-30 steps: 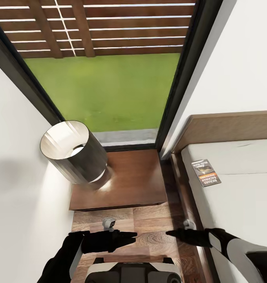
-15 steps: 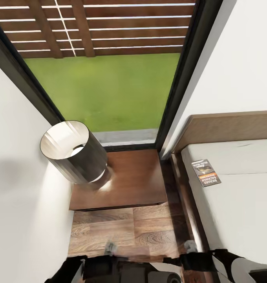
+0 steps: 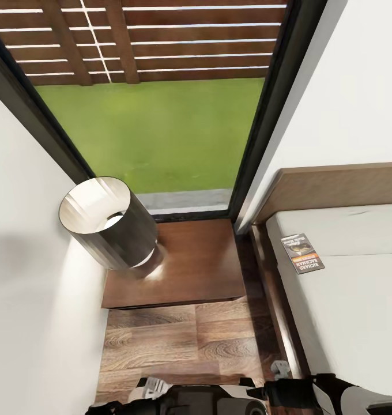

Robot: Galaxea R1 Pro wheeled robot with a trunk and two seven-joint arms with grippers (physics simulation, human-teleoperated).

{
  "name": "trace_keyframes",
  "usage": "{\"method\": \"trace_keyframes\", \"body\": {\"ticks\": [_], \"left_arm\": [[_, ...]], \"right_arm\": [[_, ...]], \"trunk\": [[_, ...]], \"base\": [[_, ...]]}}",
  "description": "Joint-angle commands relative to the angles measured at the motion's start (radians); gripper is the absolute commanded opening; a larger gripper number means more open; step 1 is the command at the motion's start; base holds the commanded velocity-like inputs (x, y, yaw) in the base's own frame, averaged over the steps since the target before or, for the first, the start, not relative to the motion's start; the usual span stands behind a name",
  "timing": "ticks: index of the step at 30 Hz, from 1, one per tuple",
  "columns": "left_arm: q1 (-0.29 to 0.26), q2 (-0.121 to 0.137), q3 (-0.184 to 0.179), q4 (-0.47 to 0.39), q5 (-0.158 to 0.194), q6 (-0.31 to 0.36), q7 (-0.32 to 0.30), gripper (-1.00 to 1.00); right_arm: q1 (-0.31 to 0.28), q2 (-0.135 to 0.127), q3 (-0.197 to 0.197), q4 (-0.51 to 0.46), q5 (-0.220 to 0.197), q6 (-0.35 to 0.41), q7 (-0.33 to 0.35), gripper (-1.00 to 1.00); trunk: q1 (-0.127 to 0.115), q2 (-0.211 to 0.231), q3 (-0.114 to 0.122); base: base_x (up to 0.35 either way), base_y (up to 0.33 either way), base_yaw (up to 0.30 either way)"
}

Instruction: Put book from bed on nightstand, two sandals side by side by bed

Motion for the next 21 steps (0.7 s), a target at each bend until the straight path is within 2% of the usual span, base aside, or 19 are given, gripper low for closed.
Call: {"method": "trace_keyframes", "body": {"ticks": [1,8,15,21], "left_arm": [[0.0,0.002,0.008,0.001,0.001,0.01,0.001,1.0],[0.0,0.005,0.011,0.004,0.003,-0.011,0.086,1.0],[0.0,0.005,0.012,0.004,0.004,-0.015,0.105,1.0],[0.0,0.005,0.013,0.004,0.004,-0.016,0.106,1.0]], "right_arm": [[-0.001,0.0,0.005,0.002,-0.006,0.007,0.004,1.0],[-0.001,0.0,0.004,0.002,-0.005,0.007,0.004,1.0],[-0.001,0.0,0.004,0.002,-0.004,0.007,0.005,1.0],[-0.001,0.001,0.005,0.002,-0.004,0.007,0.005,1.0]], "trunk": [[0.001,-0.002,-0.001],[0.001,-0.002,-0.001],[0.001,-0.002,0.002],[0.001,-0.002,0.002]], "base": [[0.0,0.0,0.0],[0.0,0.0,-0.016],[0.0,0.0,-0.212],[0.0,0.0,-0.047]]}}
